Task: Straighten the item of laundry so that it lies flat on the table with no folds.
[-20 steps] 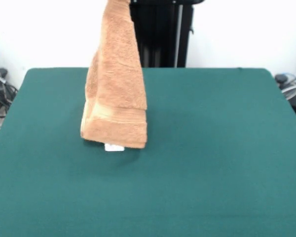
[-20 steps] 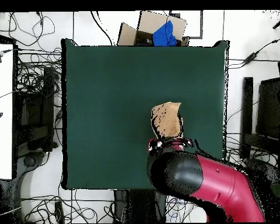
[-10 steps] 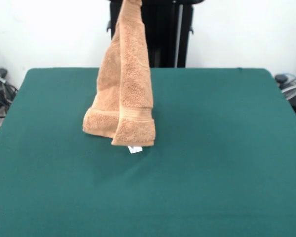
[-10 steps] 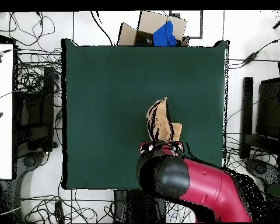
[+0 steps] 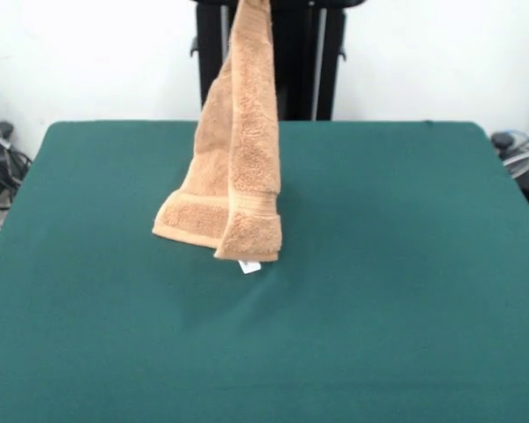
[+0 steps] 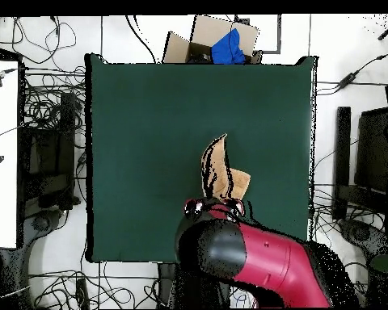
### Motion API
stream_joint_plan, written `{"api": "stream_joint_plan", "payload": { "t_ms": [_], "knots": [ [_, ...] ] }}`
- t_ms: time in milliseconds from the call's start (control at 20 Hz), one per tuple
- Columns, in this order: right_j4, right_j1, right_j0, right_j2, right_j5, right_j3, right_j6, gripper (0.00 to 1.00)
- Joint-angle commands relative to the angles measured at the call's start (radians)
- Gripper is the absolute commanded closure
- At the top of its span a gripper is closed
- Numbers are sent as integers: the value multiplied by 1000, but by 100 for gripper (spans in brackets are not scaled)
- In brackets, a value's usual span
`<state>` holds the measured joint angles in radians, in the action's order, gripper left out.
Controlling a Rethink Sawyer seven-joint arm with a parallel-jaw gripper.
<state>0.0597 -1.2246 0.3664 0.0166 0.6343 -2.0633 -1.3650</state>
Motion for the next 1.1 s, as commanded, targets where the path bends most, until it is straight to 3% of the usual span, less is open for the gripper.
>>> {"api": "stream_joint_plan", "payload": {
  "t_ms": [50,1100],
  "knots": [
    [-64,51,-55,-63,-60,-133,-350,100],
    [-158,181,-165,-66,-230,-186,-443,100]
  ]
}}
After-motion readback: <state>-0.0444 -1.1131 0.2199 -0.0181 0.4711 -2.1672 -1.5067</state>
